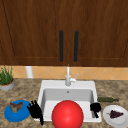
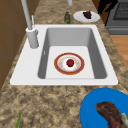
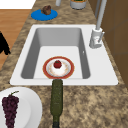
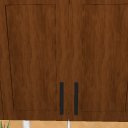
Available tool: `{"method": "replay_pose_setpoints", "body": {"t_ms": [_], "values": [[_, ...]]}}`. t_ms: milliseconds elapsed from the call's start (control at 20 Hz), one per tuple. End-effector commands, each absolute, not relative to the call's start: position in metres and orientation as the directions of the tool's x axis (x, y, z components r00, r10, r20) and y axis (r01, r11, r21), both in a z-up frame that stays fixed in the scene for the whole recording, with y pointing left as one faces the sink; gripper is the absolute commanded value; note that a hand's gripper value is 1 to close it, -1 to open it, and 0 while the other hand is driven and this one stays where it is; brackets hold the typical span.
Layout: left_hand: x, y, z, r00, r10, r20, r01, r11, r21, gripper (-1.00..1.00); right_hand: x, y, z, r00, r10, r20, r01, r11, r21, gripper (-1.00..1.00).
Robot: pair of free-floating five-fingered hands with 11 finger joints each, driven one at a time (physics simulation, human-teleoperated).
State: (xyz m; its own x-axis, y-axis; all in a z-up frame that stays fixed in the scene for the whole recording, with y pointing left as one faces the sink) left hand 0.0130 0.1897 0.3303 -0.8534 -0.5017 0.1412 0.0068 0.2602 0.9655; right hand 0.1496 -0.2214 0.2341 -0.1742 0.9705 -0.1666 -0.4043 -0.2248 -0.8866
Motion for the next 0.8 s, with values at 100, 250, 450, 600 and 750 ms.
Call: {"method": "replay_pose_setpoints", "body": {"t_ms": [100,250,450,600,750], "values": [[0.013,0.190,0.324,-0.917,-0.375,0.136,0.038,0.259,0.965,-1.00,0.150,-0.221,0.234,-0.174,0.971,-0.167,-0.404,-0.225,-0.887,0.00],[0.013,0.190,0.320,-0.930,-0.344,0.130,0.039,0.261,0.965,-1.00,0.150,-0.221,0.234,-0.174,0.971,-0.167,-0.404,-0.225,-0.887,0.00],[0.012,0.189,0.316,-0.946,-0.303,0.115,0.039,0.245,0.969,-1.00,0.150,-0.221,0.234,-0.174,0.971,-0.167,-0.404,-0.225,-0.887,0.00],[0.007,0.189,0.318,-0.953,-0.288,0.097,0.038,0.203,0.978,-1.00,0.150,-0.221,0.234,-0.174,0.971,-0.167,-0.404,-0.225,-0.887,0.00],[-0.005,0.189,0.330,-0.945,-0.306,0.112,0.058,0.182,0.982,-1.00,0.150,-0.221,0.234,-0.174,0.971,-0.167,-0.404,-0.225,-0.887,0.00]]}}
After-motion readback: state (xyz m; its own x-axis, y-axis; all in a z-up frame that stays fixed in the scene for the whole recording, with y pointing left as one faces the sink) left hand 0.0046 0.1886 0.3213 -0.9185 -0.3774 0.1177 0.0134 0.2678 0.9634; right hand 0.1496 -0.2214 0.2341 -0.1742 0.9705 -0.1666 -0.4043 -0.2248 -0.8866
